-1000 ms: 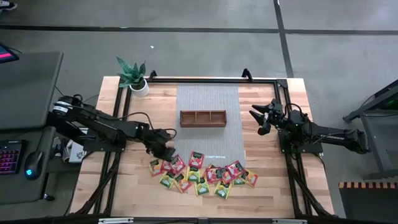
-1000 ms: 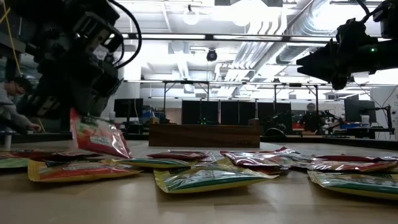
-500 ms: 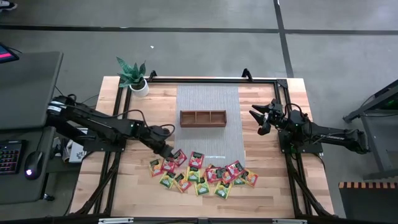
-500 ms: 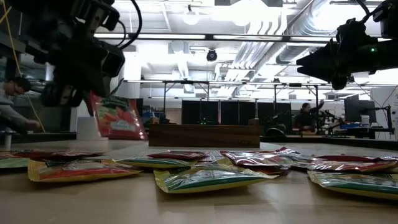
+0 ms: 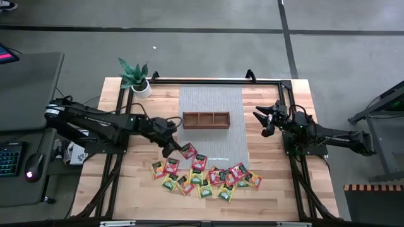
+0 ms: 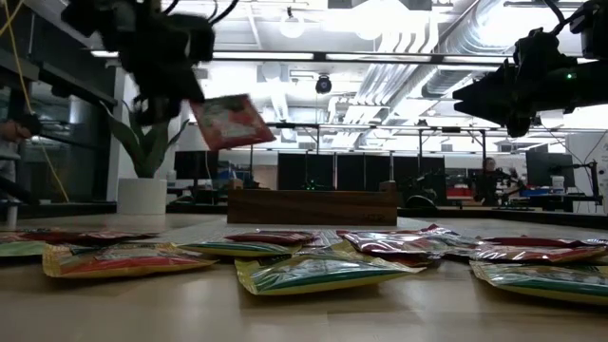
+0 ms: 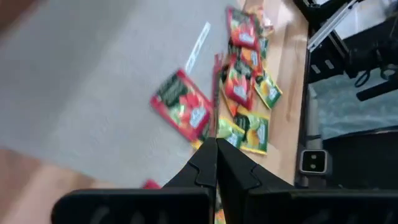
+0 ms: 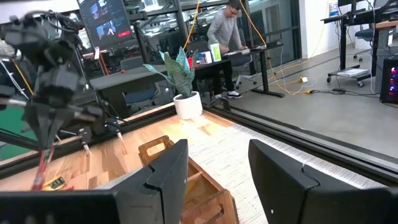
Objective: Pick & Place Tea
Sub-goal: Put the red tea bag into the left section of the wooden organizer
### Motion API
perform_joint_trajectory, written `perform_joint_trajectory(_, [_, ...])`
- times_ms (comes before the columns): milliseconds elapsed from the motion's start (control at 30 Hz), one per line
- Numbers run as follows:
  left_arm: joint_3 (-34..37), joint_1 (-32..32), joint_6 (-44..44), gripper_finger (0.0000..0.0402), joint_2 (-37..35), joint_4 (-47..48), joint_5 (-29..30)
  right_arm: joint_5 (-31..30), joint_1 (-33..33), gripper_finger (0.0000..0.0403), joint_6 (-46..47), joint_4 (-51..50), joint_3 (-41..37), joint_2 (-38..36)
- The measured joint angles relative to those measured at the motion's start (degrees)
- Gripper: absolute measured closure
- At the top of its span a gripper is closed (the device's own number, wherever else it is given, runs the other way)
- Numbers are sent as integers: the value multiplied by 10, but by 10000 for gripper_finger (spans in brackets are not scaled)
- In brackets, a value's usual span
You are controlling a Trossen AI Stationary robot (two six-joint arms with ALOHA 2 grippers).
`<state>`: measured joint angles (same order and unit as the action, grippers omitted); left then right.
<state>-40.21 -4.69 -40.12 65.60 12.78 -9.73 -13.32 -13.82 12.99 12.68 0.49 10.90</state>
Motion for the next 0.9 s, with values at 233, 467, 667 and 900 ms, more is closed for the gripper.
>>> perform_joint_trajectory(233, [-106,55,161,401,0,165,-1,0,0,238,0,0,0,0])
perform_joint_trajectory(467, [-182,94,299,401,27,263,30,0,0,238,0,0,0,0])
perform_joint_trajectory(667, [-220,118,377,401,52,281,94,0,0,238,0,0,0,0])
perform_joint_trajectory(900, [-243,124,414,401,87,271,173,0,0,238,0,0,0,0])
